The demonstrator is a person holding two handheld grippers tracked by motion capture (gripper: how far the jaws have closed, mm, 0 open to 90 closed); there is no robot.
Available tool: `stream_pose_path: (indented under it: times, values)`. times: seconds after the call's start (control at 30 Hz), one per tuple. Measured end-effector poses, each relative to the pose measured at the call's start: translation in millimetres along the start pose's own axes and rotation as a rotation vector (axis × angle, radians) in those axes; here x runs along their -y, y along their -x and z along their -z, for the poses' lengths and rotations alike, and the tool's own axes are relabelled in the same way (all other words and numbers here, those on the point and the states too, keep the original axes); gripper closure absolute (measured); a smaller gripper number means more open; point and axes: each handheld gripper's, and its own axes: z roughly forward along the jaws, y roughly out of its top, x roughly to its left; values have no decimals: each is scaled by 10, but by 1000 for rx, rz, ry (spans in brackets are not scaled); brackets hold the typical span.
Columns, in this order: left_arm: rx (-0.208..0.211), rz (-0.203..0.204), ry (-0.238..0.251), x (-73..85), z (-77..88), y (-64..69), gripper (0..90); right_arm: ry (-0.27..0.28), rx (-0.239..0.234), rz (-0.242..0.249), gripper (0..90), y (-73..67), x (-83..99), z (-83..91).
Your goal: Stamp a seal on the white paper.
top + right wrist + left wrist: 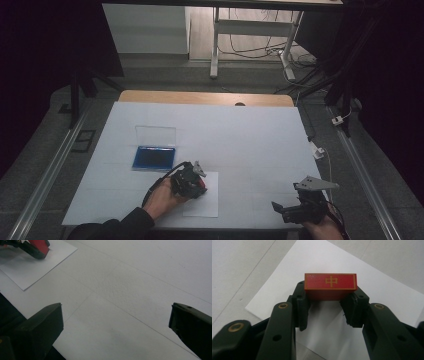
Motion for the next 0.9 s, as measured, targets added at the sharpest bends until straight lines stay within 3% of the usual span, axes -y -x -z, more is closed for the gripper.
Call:
stream_pose_path:
  times: [0.03, 0.13, 0.27, 0.4, 0.53, 0.6, 0.8, 0.9]
  values:
    - [4, 9, 2, 0, -1, -5, 592, 0, 0, 1, 0, 0, 0, 0]
    - [-31, -18, -1, -1, -4, 44, 592, 0, 0, 1, 0, -1, 0, 0]
    - [-7, -7, -4, -7, -1, 8, 592, -2, -1, 3, 0, -5, -1, -3]
    - [-27, -21, -7, -10, -3, 37, 592, -2, -2, 1, 0, -1, -1, -4]
    - [-8, -6, -2, -6, -3, 9, 591, -3, -1, 4, 0, -6, -2, -5]
    - [-26, -14, 0, -3, -6, 37, 592, -2, 0, 2, 0, -3, -1, -4]
    - [-26, -11, -5, -23, -1, 23, 589, -1, 0, 3, 0, -3, -1, -2]
    - [-51, -15, 9, -33, 42, 15, 588, 1, -1, -1, 0, 5, 1, 3]
